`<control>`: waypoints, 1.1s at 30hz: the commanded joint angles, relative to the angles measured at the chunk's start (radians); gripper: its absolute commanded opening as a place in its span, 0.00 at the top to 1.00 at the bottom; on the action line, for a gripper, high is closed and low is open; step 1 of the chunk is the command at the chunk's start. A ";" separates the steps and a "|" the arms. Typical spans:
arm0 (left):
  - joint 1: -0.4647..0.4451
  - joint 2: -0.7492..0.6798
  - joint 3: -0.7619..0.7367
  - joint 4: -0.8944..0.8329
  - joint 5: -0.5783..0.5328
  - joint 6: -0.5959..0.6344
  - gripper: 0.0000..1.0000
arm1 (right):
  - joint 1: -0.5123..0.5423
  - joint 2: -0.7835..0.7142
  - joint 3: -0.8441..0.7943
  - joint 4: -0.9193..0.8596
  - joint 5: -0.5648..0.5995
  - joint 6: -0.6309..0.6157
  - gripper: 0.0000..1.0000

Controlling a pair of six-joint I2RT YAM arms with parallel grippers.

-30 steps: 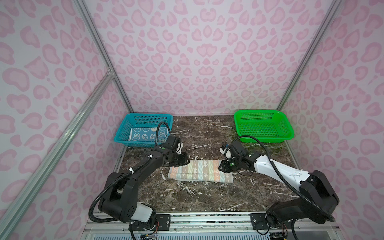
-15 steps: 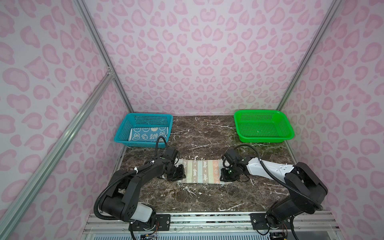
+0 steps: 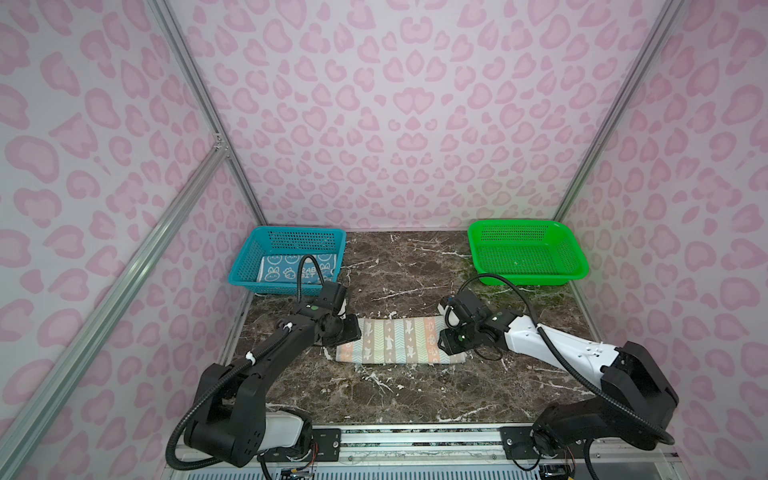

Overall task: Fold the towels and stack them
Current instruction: 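Fold the towel end near the right gripper toward the left gripper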

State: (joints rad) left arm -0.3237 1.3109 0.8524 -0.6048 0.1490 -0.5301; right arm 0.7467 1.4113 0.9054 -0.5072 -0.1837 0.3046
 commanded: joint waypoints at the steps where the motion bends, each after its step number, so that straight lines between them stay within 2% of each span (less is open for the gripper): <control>1: 0.012 -0.057 0.041 -0.041 -0.065 -0.009 0.38 | 0.065 0.001 0.032 0.020 0.088 -0.212 0.33; 6: 0.119 -0.162 0.020 -0.036 -0.025 -0.044 0.23 | 0.167 0.075 0.100 0.055 0.110 -0.417 0.23; 8: 0.180 -0.196 -0.007 -0.034 0.003 -0.051 0.13 | 0.204 0.118 0.122 0.082 0.104 -0.485 0.23; 9: 0.215 -0.211 -0.023 -0.036 0.020 -0.052 0.02 | 0.223 0.142 0.134 0.104 0.097 -0.521 0.23; 10: 0.254 -0.224 -0.041 -0.035 0.039 -0.053 0.00 | 0.243 0.167 0.145 0.122 0.089 -0.555 0.23; 16: 0.418 -0.272 -0.124 -0.036 0.142 -0.056 0.02 | 0.308 0.314 0.208 0.213 0.012 -0.652 0.24; 20: 0.475 -0.270 -0.151 -0.034 0.180 -0.048 0.02 | 0.313 0.414 0.265 0.221 0.000 -0.675 0.24; 27: 0.491 -0.247 -0.152 -0.035 0.199 -0.036 0.02 | 0.308 0.579 0.376 0.154 0.061 -0.671 0.29; 33: 0.491 -0.244 -0.154 -0.045 0.210 -0.021 0.02 | 0.293 0.645 0.387 0.143 0.115 -0.648 0.41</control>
State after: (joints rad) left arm 0.1661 1.0649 0.7029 -0.6334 0.3412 -0.5705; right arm 1.0447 2.0239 1.3071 -0.3065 -0.1459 -0.3466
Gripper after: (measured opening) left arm 0.976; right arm 0.601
